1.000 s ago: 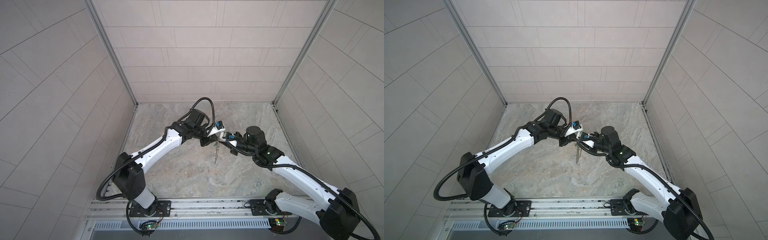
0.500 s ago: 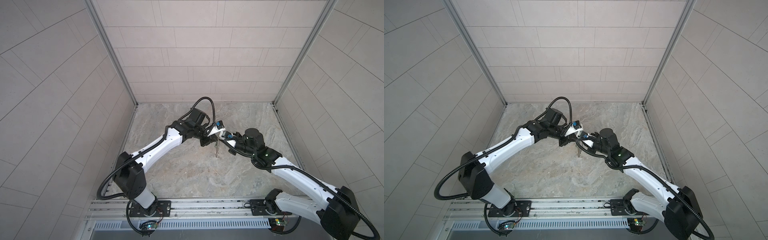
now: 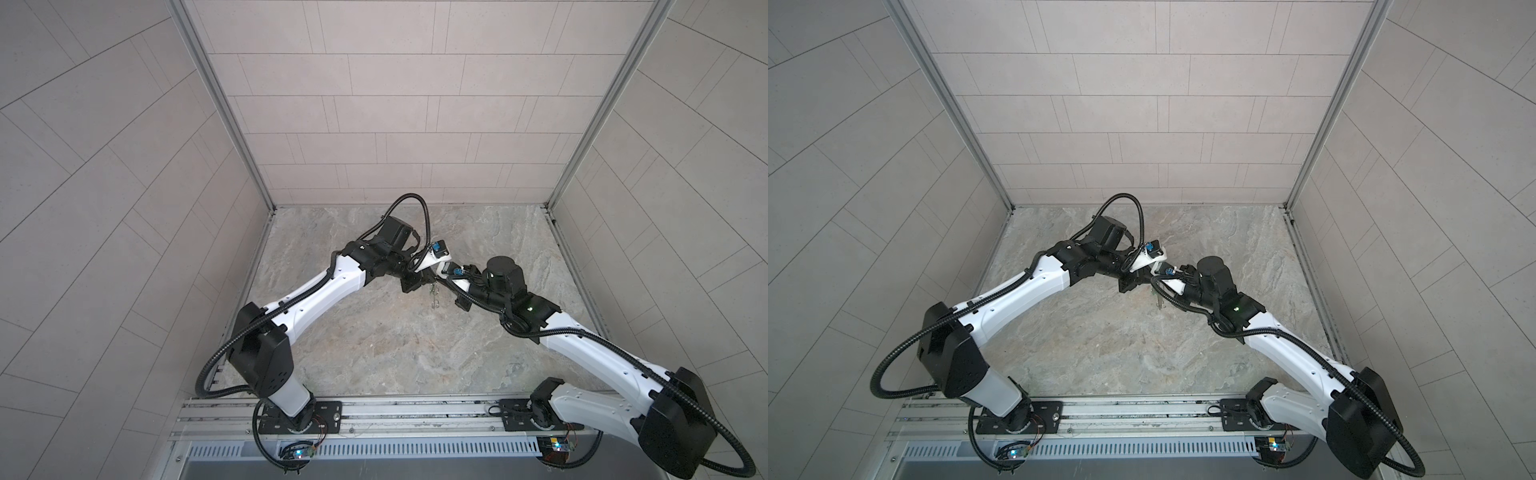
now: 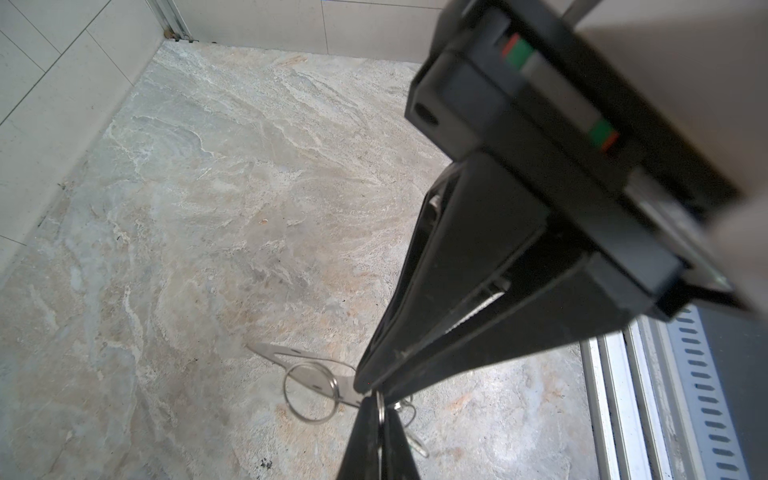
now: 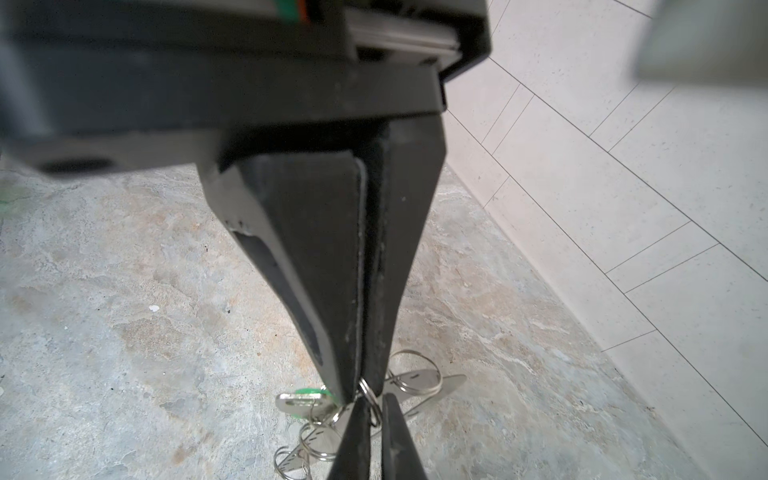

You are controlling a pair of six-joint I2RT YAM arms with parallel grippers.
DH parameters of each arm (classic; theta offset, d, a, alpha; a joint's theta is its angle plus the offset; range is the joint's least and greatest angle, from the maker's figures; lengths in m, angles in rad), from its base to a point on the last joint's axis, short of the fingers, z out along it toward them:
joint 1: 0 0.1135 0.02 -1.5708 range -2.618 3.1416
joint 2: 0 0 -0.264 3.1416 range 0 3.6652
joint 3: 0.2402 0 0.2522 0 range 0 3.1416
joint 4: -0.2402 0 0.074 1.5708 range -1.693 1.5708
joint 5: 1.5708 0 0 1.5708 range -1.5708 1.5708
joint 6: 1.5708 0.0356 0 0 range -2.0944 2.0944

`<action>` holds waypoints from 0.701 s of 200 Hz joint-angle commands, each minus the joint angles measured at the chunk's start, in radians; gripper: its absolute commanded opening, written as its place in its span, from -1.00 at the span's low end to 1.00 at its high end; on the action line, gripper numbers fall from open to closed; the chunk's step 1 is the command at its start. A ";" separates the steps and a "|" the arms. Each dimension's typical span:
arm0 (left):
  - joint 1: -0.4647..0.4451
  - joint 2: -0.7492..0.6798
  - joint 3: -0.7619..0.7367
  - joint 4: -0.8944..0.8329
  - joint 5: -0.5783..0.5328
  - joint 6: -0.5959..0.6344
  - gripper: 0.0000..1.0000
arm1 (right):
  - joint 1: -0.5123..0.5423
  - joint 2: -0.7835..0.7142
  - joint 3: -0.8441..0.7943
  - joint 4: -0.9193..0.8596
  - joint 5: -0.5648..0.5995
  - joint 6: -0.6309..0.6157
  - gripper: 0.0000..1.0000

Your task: Remove the keys from the keyring

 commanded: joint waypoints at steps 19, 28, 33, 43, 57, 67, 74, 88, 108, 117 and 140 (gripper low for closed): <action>-0.005 -0.007 0.015 0.015 0.054 0.016 -1.00 | 0.002 -0.005 0.002 0.040 0.000 0.040 -0.95; -0.004 -0.009 0.014 0.015 0.041 0.018 -0.98 | 0.002 -0.006 0.002 0.039 -0.002 0.041 -1.00; -0.003 -0.011 0.012 0.013 0.031 0.021 -0.88 | 0.002 -0.006 0.002 0.040 -0.008 0.043 -1.00; 0.006 -0.024 0.000 0.030 0.005 0.016 -0.66 | 0.000 -0.004 0.002 0.042 -0.016 0.050 -1.00; 0.029 -0.056 -0.040 0.081 -0.016 -0.012 -0.33 | -0.008 0.001 0.002 0.046 -0.042 0.067 -1.00; 0.046 -0.087 -0.082 0.137 -0.012 -0.037 -0.25 | -0.012 0.005 0.003 0.052 -0.050 0.084 -1.00; 0.051 -0.108 -0.114 0.175 -0.023 -0.057 -0.19 | -0.016 0.007 0.003 0.055 -0.060 0.090 -1.00; 0.054 -0.143 -0.166 0.214 -0.026 -0.075 -0.17 | -0.018 0.009 0.001 0.073 -0.062 0.111 -1.00; 0.054 -0.184 -0.252 0.292 -0.015 -0.130 -0.14 | -0.024 0.013 -0.007 0.113 -0.072 0.139 -1.00; 0.053 -0.202 -0.298 0.341 -0.019 -0.159 -0.14 | -0.023 0.021 -0.004 0.118 -0.074 0.145 -1.00; 0.053 -0.213 -0.367 0.408 -0.005 -0.196 -0.15 | -0.023 0.031 0.002 0.128 -0.082 0.152 -1.00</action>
